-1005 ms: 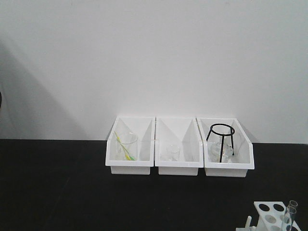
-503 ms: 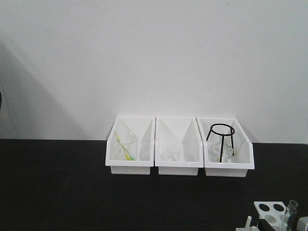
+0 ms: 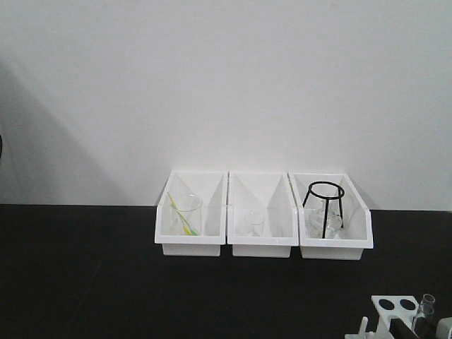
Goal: Flip and reinsert test tube from rack
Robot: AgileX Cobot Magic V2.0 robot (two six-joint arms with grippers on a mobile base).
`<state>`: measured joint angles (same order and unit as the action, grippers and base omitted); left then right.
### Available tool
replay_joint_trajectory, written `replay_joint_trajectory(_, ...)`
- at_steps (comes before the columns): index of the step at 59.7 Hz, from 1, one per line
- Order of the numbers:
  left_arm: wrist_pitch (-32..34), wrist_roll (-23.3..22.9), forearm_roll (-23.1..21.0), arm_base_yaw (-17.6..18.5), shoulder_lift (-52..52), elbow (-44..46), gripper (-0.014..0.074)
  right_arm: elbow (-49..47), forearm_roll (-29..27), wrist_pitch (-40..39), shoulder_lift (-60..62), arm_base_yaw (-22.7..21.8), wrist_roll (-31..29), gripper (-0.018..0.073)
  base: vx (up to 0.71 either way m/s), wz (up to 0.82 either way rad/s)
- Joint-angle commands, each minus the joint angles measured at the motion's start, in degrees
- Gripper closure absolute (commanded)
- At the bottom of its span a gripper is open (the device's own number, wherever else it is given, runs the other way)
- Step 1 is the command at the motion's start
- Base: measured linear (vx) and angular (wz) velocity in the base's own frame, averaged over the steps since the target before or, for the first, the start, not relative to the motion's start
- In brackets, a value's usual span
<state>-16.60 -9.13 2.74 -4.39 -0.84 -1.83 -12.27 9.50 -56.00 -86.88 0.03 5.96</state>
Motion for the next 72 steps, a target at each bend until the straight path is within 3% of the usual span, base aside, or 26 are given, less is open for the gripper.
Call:
replay_joint_trajectory(1, 5.0, 0.0, -0.2, 0.4, -0.7, 0.0, 0.0603, -1.3, 0.5, -5.1, 2.2, 0.0, 0.3, 0.0468, 0.0, 0.0)
replay_joint_trajectory(12, 5.0, 0.0, -0.2, 0.4, -0.7, 0.0, 0.0603, -1.3, 0.6, -4.2, 8.3, 0.0, 4.4, 0.0466, 0.0, 0.0)
replay_joint_trajectory(18, 5.0, 0.0, -0.2, 0.4, -0.7, 0.0, 0.0603, -1.8, 0.7, 0.1, 12.9, 0.0, 5.6, 0.0463, 0.0, 0.0)
replay_joint_trajectory(40, 5.0, 0.0, -0.2, 0.4, -0.7, 0.0, 0.0603, -14.4, 2.4, 34.2, 29.2, 0.0, 6.5, 0.0454, 0.0, 0.0)
replay_joint_trajectory(53, 5.0, 0.0, -0.2, 0.4, -0.7, 0.0, 0.0603, -23.2, 4.9, 46.7, 33.2, 0.0, 6.5, 0.045, 0.0, 0.0)
replay_joint_trajectory(65, 5.0, 0.0, -0.2, 0.4, -0.7, 0.0, 0.0603, -26.3, 5.3, 50.7, 33.2, 0.0, 5.9, 0.0445, 0.0, 0.0)
replay_joint_trajectory(72, 5.0, 0.0, -0.2, 0.4, -0.7, 0.0, 0.0603, -26.4, 11.1, 50.8, 33.2, 0.0, 1.8, 0.0439, 0.0, 0.0)
